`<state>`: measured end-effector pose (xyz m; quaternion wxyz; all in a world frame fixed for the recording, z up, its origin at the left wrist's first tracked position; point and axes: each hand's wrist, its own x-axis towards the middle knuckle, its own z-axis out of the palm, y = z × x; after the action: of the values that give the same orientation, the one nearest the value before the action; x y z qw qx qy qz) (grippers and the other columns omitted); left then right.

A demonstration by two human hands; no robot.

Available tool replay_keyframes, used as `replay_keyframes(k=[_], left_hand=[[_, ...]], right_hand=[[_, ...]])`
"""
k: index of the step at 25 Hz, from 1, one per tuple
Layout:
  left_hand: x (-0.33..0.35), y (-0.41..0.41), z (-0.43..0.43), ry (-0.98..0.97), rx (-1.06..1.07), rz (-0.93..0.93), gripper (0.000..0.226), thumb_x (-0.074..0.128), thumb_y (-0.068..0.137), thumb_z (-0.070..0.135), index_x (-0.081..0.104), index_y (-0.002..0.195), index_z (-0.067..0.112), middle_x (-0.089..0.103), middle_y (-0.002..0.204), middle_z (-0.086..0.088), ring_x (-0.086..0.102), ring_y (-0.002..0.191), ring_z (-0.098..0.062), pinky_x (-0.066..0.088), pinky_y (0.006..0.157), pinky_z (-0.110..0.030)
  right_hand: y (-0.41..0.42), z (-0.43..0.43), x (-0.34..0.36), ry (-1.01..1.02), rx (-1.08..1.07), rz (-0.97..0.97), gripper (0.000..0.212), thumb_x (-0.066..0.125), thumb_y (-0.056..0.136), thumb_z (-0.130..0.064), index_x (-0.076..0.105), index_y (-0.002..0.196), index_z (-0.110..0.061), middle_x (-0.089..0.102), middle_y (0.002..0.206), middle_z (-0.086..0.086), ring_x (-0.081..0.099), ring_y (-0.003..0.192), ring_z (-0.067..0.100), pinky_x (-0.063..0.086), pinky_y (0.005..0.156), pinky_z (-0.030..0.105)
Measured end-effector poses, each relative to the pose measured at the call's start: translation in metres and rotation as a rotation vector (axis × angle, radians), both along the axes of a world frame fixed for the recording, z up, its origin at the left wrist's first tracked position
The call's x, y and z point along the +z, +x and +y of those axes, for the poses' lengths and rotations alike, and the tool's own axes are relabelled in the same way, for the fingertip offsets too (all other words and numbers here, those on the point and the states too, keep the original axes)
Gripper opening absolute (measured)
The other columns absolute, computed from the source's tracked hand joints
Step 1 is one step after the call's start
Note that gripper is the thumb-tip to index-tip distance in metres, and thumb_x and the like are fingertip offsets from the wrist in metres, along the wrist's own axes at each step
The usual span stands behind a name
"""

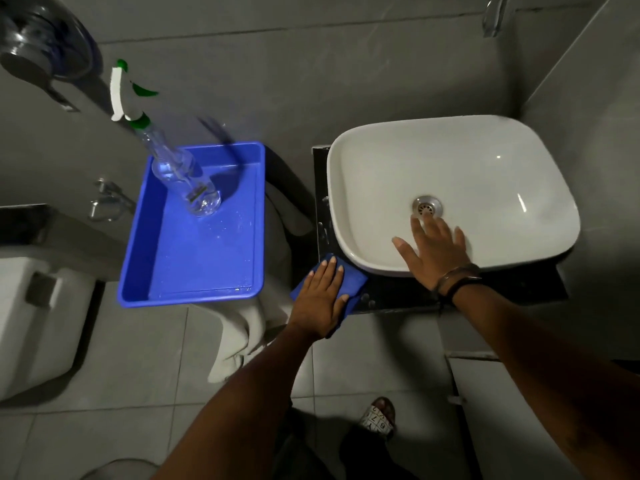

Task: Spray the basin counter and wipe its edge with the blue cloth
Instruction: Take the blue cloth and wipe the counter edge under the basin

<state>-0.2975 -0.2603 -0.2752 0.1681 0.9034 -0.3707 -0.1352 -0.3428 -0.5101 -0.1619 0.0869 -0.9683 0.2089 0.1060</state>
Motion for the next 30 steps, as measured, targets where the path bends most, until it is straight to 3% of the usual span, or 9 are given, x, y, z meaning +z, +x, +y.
replay_keyframes(k=[5,8,14,20,23,30], left_hand=[[0.005,-0.019,-0.033,-0.118,0.477,0.115,0.061,0.028,0.101,0.042,0.023,0.153,0.011,0.018,0.163,-0.010,0.014,0.151,-0.027,0.015,0.123,-0.042],[0.007,-0.013,-0.047,-0.108,0.599,0.110,0.060,0.029,0.101,0.039,0.026,0.152,0.007,0.025,0.160,-0.015,0.023,0.148,-0.033,0.023,0.120,-0.047],[0.006,0.039,-0.062,-0.082,0.544,0.110,0.070,0.010,0.096,0.045,0.016,0.154,0.007,0.009,0.164,-0.014,0.008,0.151,-0.031,0.009,0.123,-0.043],[-0.004,0.104,-0.071,-0.226,0.510,0.229,0.060,0.031,0.104,0.036,0.011,0.155,0.011,0.005,0.165,-0.010,0.003,0.152,-0.031,0.007,0.121,-0.041],[-0.006,0.151,-0.083,-0.225,0.488,0.250,0.061,0.032,0.104,0.034,0.011,0.155,0.010,0.004,0.165,-0.011,0.003,0.152,-0.032,0.008,0.121,-0.042],[-0.008,0.236,-0.119,-0.253,0.472,0.244,0.061,0.033,0.103,0.033,0.012,0.155,0.008,0.006,0.164,-0.014,0.005,0.151,-0.033,0.009,0.121,-0.043]], right_hand=[[-0.001,0.001,0.001,-0.042,0.031,-0.016,0.076,0.013,0.086,-0.069,0.024,0.146,-0.023,0.021,0.159,0.006,0.023,0.144,0.028,0.019,0.115,0.055],[0.000,0.001,0.003,-0.063,0.049,-0.010,0.081,0.007,0.084,-0.071,0.029,0.144,-0.023,0.029,0.156,0.009,0.031,0.140,0.029,0.027,0.112,0.055],[-0.002,0.001,0.003,-0.103,0.118,-0.002,0.086,-0.005,0.082,-0.071,0.030,0.144,-0.022,0.030,0.156,0.010,0.031,0.141,0.031,0.027,0.112,0.056],[0.002,0.000,0.003,-0.090,0.145,0.007,0.082,0.006,0.087,-0.068,0.043,0.139,-0.017,0.040,0.150,0.015,0.041,0.135,0.035,0.037,0.106,0.056],[0.007,-0.002,0.002,-0.052,0.166,0.008,0.081,0.012,0.089,-0.066,0.050,0.134,-0.011,0.047,0.144,0.020,0.049,0.128,0.038,0.046,0.097,0.054],[0.002,-0.001,0.000,-0.073,0.180,-0.055,0.075,0.017,0.091,-0.062,0.053,0.134,-0.012,0.046,0.145,0.018,0.051,0.126,0.040,0.050,0.092,0.055]])
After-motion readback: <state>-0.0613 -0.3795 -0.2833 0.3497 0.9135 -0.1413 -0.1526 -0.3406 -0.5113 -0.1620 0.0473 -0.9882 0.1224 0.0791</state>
